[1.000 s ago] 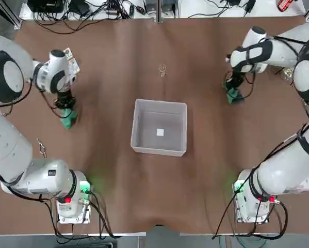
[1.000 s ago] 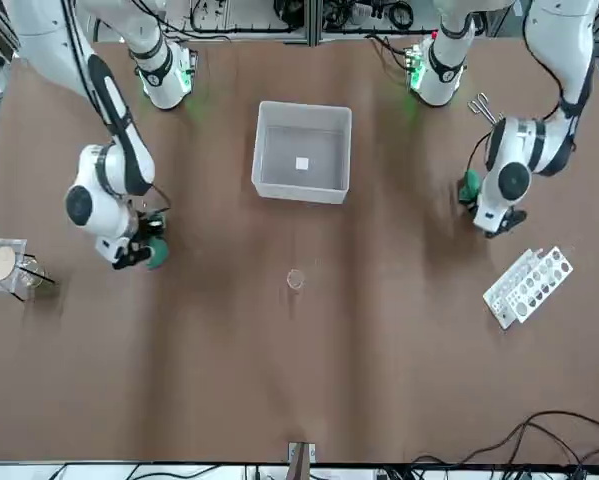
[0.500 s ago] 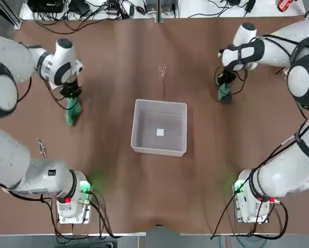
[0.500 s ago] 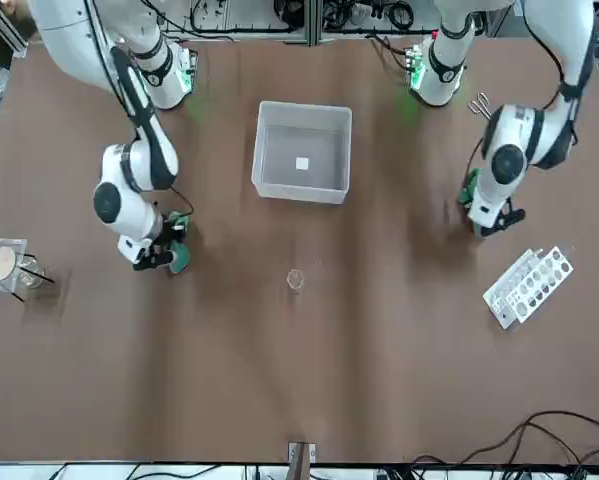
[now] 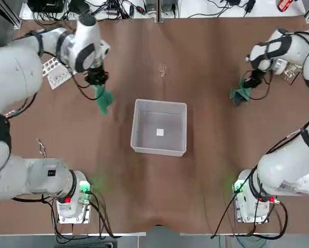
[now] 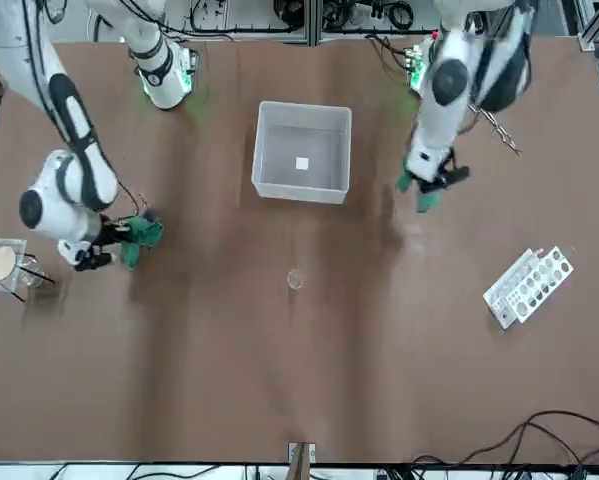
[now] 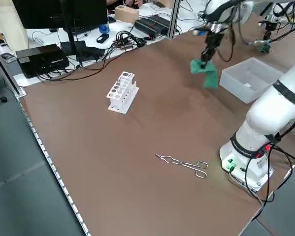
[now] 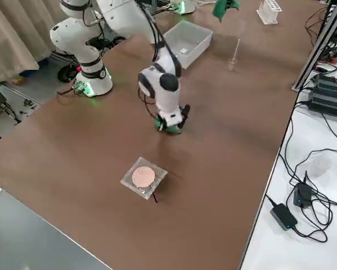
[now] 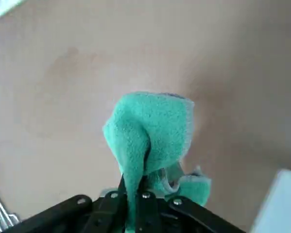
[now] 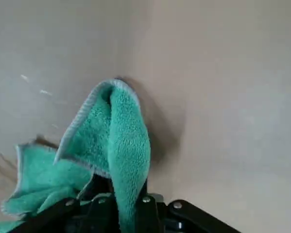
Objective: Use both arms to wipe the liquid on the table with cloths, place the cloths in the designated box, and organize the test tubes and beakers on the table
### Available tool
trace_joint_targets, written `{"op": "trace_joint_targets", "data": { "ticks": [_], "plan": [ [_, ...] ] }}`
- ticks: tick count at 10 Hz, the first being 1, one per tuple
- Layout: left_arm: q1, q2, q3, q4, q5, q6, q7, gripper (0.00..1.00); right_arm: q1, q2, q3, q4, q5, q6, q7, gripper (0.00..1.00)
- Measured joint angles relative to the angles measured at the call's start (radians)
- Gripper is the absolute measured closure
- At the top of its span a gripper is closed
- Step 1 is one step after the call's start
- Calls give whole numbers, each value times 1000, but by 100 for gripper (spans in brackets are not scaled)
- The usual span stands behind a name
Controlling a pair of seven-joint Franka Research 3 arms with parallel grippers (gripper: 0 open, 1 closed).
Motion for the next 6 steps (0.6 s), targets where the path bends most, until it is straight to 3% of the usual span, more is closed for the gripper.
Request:
{"op": "trace_joint_targets", "data": {
  "ticks": [3, 6],
  "plan": [
    [-2, 21, -213, 71, -45, -2, -173, 93, -93, -1, 0, 4, 0, -76, -107, 91],
    [-3, 83, -383, 105, -57, -5, -275, 93, -94, -3, 9, 5, 1, -219, -107, 91]
  ]
}}
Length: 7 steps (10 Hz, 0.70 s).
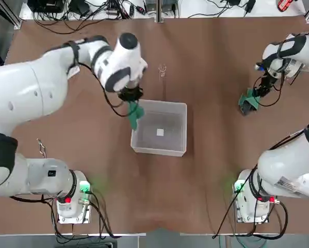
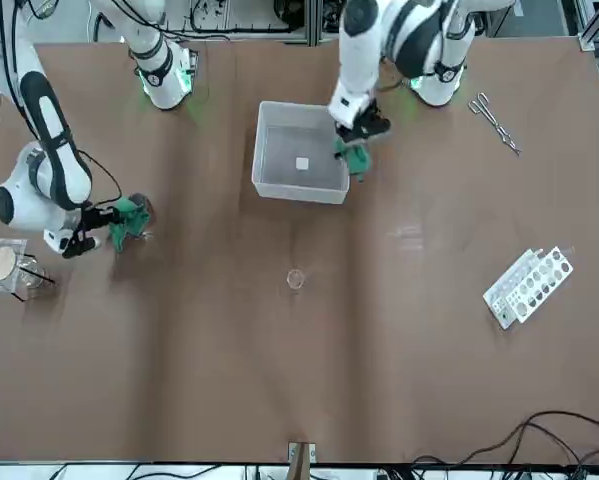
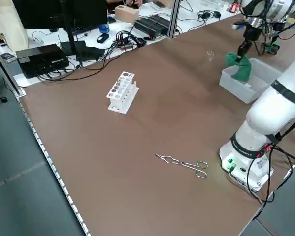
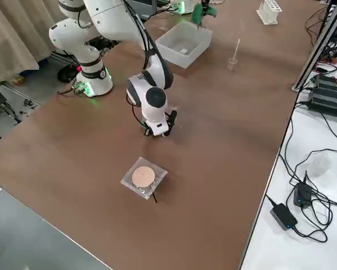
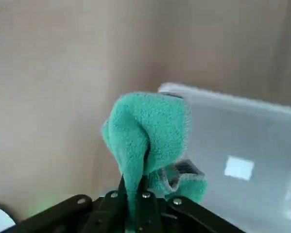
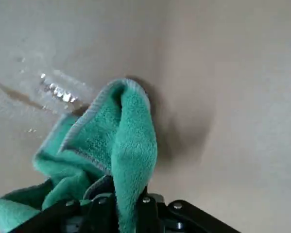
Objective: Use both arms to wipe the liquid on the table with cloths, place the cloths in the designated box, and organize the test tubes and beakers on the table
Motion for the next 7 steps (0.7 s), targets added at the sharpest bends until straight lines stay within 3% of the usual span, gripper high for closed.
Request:
{"op": "trace_joint_targets", "data": {
  "ticks": [3, 7],
  "plan": [
    [-4, 89, -46, 3, 0, 1, -30, 93, 62, 0, 15, -5, 86, -32, 24, 91],
    [-1, 215, -53, 81, 1, 7, -29, 88, 286, -1, 22, 19, 219, 7, 169, 91]
  ]
}}
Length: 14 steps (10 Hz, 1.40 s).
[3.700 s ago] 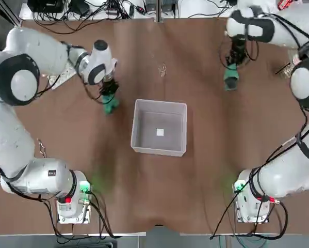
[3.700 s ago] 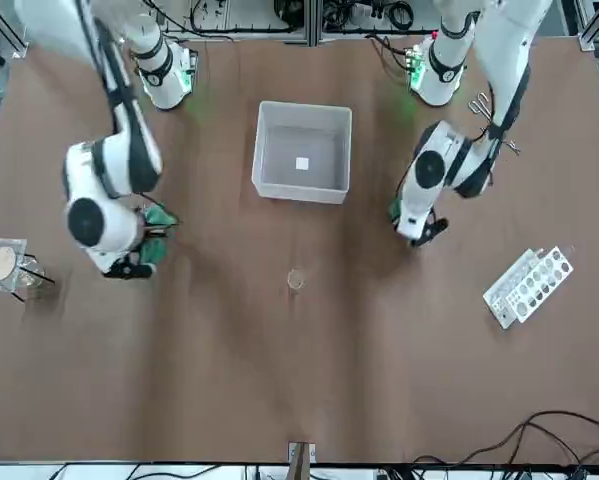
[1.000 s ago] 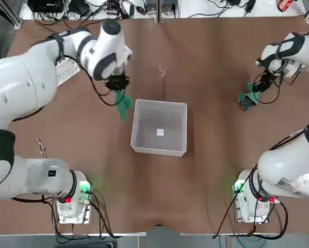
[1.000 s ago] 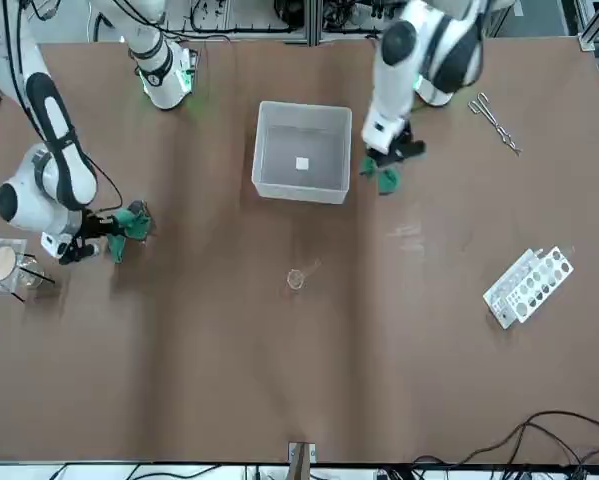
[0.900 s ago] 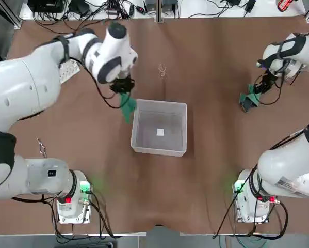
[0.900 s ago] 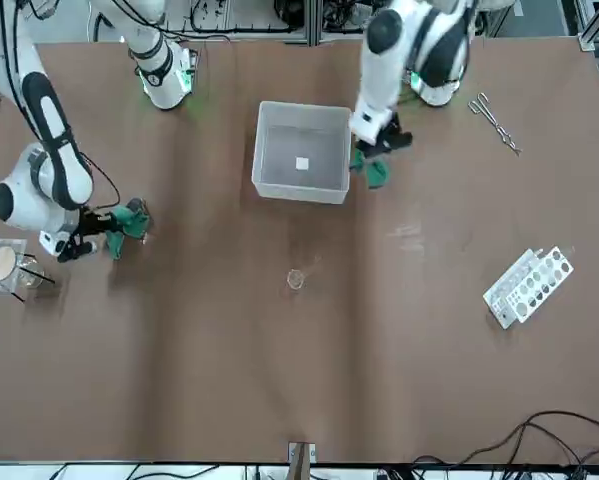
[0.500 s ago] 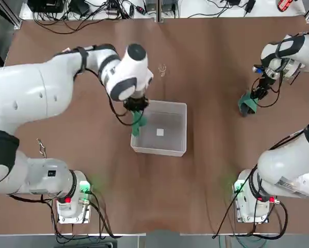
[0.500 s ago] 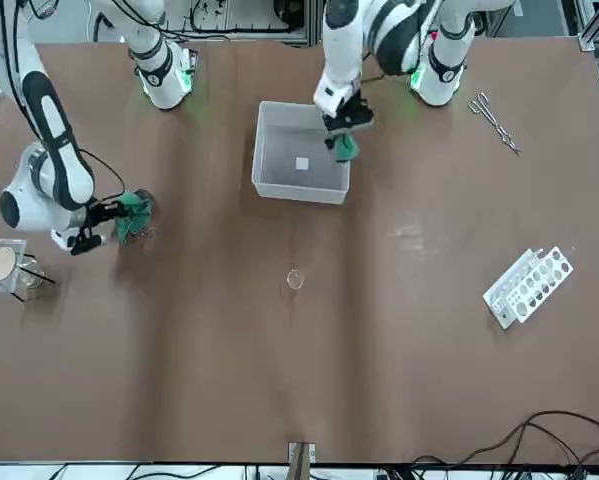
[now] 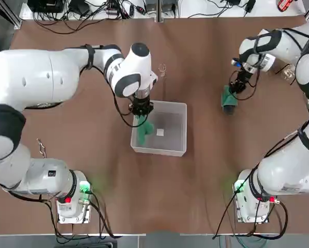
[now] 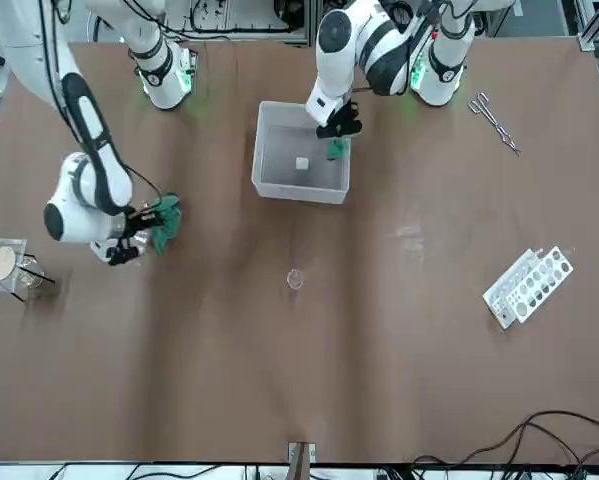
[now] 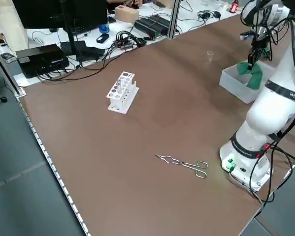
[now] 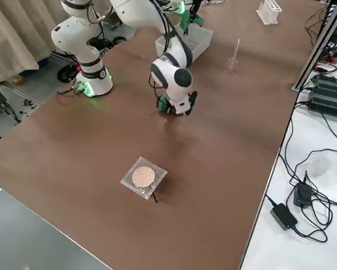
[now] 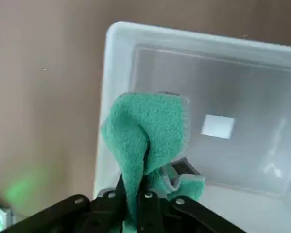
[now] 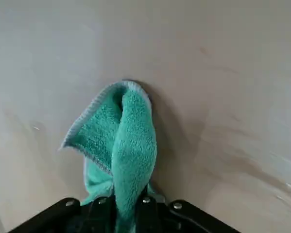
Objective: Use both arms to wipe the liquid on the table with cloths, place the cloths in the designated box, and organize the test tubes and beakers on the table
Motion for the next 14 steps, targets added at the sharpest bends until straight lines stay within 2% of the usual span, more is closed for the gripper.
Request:
{"op": "trace_joint_targets", "data": {
  "ticks": [1, 3, 6, 7, 9, 10, 12, 14],
  "plan": [
    [3, 33, 1, 20, 21, 0, 1, 83, 5, 0, -2, 13, 5, 4, 3, 91],
    [9, 75, 2, 31, 99, 0, 4, 54, -51, 3, -30, 43, -24, 6, -18, 91],
    [10, 86, 2, 53, 130, 0, 12, 10, -243, 42, -42, 116, -173, 5, -78, 91],
    [10, 86, 8, 71, 131, 0, 13, 4, -265, 57, -42, 134, -182, 1, -94, 91],
    [10, 87, 80, 130, 133, 0, 33, 4, -243, 79, -24, 138, -179, -4, -82, 91],
    [13, 90, 133, 164, 133, 1, 53, 5, -200, 85, -15, 139, -176, -7, -25, 91],
    [15, 130, 235, 268, 133, 2, 82, 8, -56, 86, -5, 139, -113, -8, 121, 91],
    [20, 255, 276, 400, 133, 2, 106, 11, 45, 87, -2, 140, -52, -8, 197, 91]
  ]
}}
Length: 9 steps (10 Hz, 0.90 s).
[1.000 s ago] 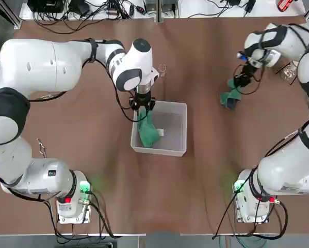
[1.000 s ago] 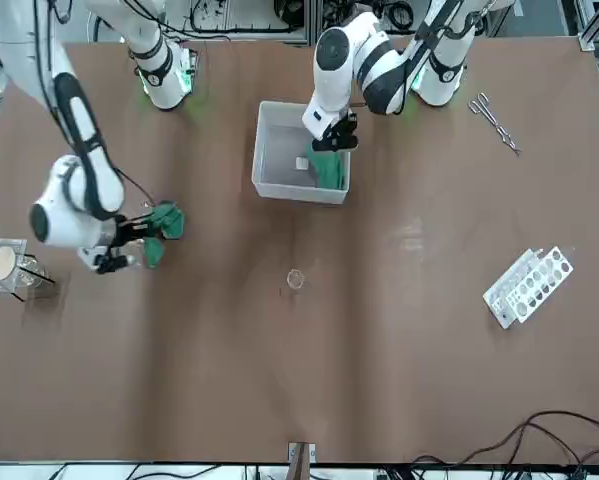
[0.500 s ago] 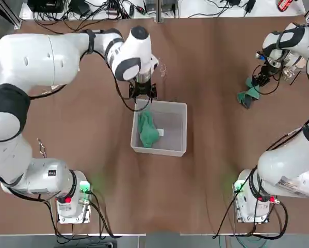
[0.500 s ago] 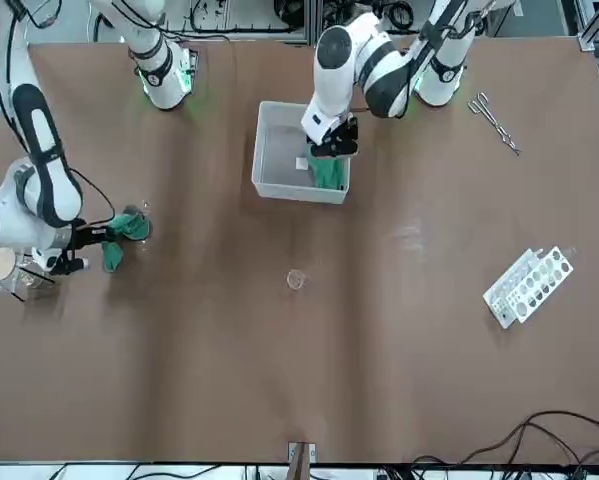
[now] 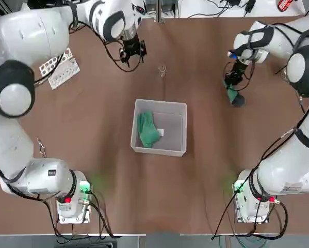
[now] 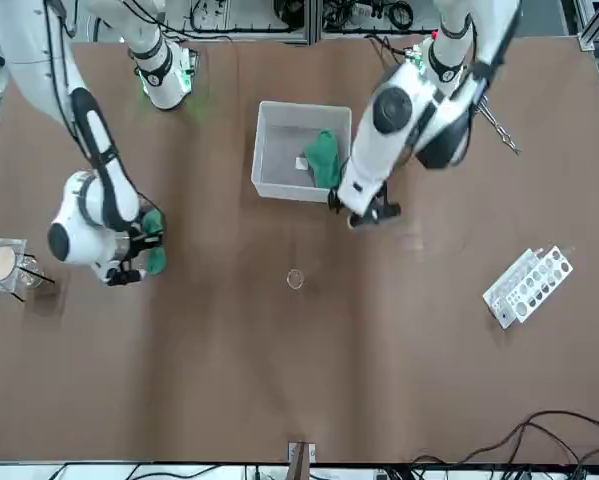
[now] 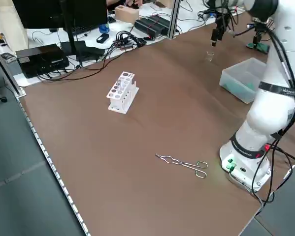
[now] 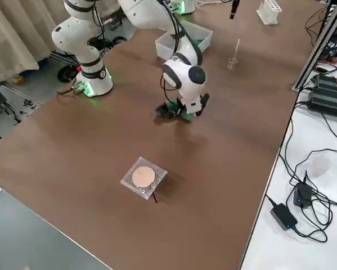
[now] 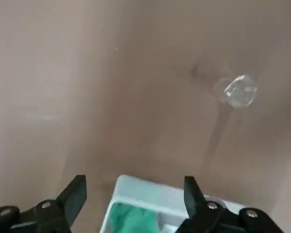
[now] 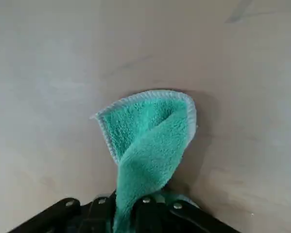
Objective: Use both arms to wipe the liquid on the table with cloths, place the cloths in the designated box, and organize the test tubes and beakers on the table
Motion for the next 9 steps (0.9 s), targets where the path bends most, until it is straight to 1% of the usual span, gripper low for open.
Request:
{"op": "trace_joint_targets", "data": {
  "ticks": [1, 2, 3, 5, 6, 7, 8, 9],
  "plan": [
    [1, 73, 1, 45, 0, 1, 20, 10, 4, 0, -3, 0, 4, 0, 11, 91],
    [-1, 134, 1, 70, 0, 27, 32, 10, -18, 0, -16, 0, 3, 0, 7, 91],
    [-4, 173, 0, 81, 0, 90, 38, 10, -75, 1, -25, 0, -3, -6, -35, 91],
    [-11, 205, -2, 90, 0, 231, 40, 10, -259, 1, -38, 1, -65, -26, -174, 91],
    [-13, 210, -2, 91, 0, 272, 40, 11, -335, 1, -39, 2, -97, -35, -220, 91],
    [-18, 220, -2, 92, 0, 309, 40, 11, -379, 1, -39, 3, -111, -59, -250, 91],
    [-28, 243, -2, 103, 5, 336, 40, 12, -389, 1, -39, 3, -112, -95, -257, 91],
    [-40, 272, -1, 120, 10, 341, 40, 14, -385, 1, -31, 3, -112, -132, -253, 91]
  ]
}}
